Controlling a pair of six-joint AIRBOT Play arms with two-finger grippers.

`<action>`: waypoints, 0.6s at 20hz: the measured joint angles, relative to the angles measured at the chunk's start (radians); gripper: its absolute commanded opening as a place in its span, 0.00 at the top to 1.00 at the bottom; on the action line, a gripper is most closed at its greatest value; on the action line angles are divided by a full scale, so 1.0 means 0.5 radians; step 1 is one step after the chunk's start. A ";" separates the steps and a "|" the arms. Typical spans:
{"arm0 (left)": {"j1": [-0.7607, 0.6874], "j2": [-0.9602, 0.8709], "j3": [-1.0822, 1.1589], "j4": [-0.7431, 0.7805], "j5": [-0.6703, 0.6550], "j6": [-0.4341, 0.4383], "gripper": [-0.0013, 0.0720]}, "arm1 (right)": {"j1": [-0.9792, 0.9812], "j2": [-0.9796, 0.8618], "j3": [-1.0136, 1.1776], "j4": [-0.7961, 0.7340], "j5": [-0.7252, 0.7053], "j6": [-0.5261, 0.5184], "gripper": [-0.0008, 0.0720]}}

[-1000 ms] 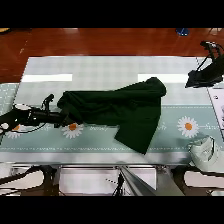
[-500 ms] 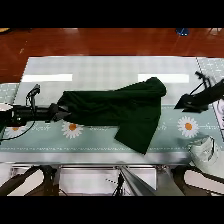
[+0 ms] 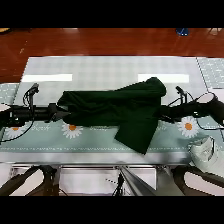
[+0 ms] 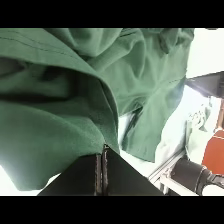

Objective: Fold the shirts.

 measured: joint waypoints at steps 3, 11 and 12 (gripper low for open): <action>0.002 0.000 0.006 -0.072 -0.002 0.024 0.96 | 0.173 0.000 -0.029 0.056 -0.236 0.142 0.95; 0.173 0.142 0.482 -0.876 -0.140 0.175 0.96 | 0.151 0.536 0.440 0.053 -0.046 0.097 0.95; 0.220 0.192 0.591 -1.057 -0.153 0.202 0.96 | 0.108 0.671 0.568 0.050 -0.021 0.092 0.96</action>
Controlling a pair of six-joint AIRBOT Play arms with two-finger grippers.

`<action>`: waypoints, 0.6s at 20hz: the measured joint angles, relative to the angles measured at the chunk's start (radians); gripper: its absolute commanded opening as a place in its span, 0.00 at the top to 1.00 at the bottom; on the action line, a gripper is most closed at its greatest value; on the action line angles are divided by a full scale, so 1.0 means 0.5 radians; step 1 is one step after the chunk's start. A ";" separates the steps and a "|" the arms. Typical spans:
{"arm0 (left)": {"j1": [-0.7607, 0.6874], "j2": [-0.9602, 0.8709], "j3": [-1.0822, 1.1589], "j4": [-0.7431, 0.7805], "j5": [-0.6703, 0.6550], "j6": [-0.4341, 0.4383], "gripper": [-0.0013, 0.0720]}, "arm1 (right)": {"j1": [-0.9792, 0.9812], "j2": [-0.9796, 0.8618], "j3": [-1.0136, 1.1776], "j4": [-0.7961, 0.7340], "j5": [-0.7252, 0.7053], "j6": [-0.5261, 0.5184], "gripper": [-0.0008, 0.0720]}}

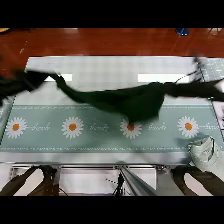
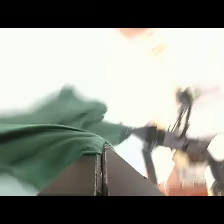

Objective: Fold the shirts.

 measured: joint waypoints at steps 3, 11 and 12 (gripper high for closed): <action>0.136 0.176 0.333 -0.479 0.012 0.049 0.96 | -0.144 0.327 0.434 -0.033 -0.019 0.042 0.96; 0.301 0.769 1.007 -0.578 0.388 -0.125 0.96 | -0.343 0.608 1.505 -0.383 0.184 0.299 0.96; 0.319 0.843 1.064 -0.428 0.427 -0.235 0.96 | -0.348 0.614 1.598 -0.442 0.262 0.334 0.96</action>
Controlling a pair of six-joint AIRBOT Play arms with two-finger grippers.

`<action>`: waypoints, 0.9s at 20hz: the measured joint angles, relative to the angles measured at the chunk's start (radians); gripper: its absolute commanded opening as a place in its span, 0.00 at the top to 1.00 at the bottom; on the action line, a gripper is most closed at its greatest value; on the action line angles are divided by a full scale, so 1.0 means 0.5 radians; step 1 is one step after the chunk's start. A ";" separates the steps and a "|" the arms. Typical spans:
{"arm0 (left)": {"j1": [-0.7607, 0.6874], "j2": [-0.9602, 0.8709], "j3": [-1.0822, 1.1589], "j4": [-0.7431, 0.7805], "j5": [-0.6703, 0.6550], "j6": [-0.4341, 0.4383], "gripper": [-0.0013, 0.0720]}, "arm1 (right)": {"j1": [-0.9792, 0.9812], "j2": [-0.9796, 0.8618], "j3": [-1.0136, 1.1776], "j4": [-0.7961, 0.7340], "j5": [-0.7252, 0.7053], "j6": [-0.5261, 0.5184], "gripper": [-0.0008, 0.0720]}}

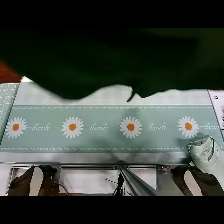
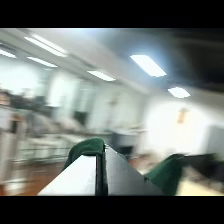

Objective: Fold the shirts.

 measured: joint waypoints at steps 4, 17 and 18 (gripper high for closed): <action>0.034 0.242 0.143 0.806 0.014 -0.478 0.96 | -0.009 0.014 0.272 -0.222 0.305 0.069 0.96; 0.043 0.334 -0.360 1.918 -0.745 -0.897 0.96 | -0.013 -0.622 0.423 -0.509 1.319 -0.053 0.96; 0.043 0.320 -0.486 1.905 -0.743 -0.887 0.96 | -0.013 -0.735 0.425 -0.487 1.349 -0.059 0.96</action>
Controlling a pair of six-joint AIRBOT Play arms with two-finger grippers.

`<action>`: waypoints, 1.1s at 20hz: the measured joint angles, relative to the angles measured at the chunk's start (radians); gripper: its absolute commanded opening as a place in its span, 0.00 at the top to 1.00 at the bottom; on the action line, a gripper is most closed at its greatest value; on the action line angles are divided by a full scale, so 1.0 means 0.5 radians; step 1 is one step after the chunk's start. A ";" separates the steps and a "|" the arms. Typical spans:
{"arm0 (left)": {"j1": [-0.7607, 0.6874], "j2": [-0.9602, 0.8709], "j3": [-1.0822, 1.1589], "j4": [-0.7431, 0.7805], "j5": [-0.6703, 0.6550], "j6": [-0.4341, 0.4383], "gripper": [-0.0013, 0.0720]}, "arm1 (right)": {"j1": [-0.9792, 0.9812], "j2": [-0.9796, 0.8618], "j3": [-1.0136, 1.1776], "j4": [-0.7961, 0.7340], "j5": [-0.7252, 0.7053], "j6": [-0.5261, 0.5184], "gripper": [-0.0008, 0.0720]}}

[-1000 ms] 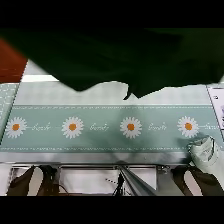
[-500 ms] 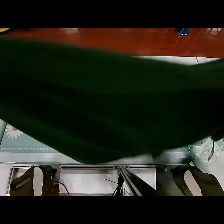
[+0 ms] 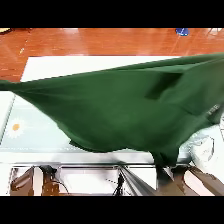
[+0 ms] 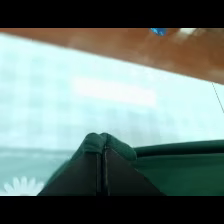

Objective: Fold the shirts.

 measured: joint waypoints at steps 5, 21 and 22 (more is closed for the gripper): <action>-0.092 -0.168 -0.470 -0.189 0.295 0.127 0.96 | 0.062 -0.548 0.000 0.113 -0.035 -0.010 0.96; -1.128 -1.533 -0.631 -0.331 1.515 0.513 0.85 | 0.324 -1.522 0.001 0.065 -0.637 0.057 0.57; -1.131 -1.572 -0.631 -0.330 1.487 0.517 0.64 | 0.326 -1.546 0.001 0.065 -0.618 0.056 0.49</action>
